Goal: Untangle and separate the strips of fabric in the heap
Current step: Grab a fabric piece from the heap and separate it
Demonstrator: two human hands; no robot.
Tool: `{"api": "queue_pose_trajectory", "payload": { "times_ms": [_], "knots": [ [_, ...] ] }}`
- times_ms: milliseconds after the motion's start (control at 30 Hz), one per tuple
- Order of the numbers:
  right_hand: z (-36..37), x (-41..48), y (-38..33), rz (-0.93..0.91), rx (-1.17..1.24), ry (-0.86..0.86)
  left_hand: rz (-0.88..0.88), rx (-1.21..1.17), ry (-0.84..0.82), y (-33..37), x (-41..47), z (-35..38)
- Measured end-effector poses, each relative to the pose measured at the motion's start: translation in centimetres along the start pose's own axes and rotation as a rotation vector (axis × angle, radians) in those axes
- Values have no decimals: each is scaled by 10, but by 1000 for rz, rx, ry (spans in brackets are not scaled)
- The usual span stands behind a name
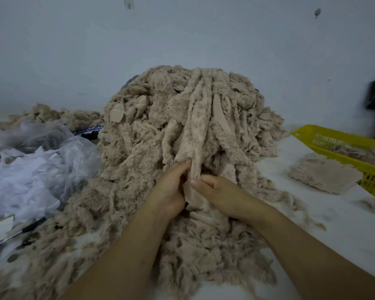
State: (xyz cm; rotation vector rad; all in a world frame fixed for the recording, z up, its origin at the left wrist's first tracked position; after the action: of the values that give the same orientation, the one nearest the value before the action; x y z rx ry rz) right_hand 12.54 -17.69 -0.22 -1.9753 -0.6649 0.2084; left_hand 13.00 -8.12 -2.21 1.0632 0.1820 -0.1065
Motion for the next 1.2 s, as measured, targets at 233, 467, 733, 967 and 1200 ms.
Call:
{"api": "queue_pose_trajectory", "payload": {
  "times_ms": [233, 467, 733, 967, 1200],
  "knots": [
    [48, -4, -5, -49, -309, -289, -102, -2, -1, -6, 6, -3],
    [15, -2, -4, -70, -106, 131, 319, 496, 287, 48, -9, -11],
    [-34, -3, -10, -135, -192, 463, 598, 1380, 188, 41, -12, 29],
    [-34, 5, 18, 13, 55, 325, 580, 1310, -33, 30, -15, 37],
    [-101, -18, 61, 225, 151, 874, 494, 760, -2, 34, -20, 27]
  ]
}}
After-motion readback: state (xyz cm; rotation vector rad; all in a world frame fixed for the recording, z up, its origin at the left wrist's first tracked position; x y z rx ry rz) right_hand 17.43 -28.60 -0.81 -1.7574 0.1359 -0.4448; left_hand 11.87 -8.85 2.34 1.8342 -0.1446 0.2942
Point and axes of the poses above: each hand's wrist, its own x-axis towards the middle knuckle, its own z-axis out of the palm, y = z × x, the point moved 9 cm from there along x, towards the middle knuckle, and after that the axes turned 2 degrees about x, right-handed, at the moved point
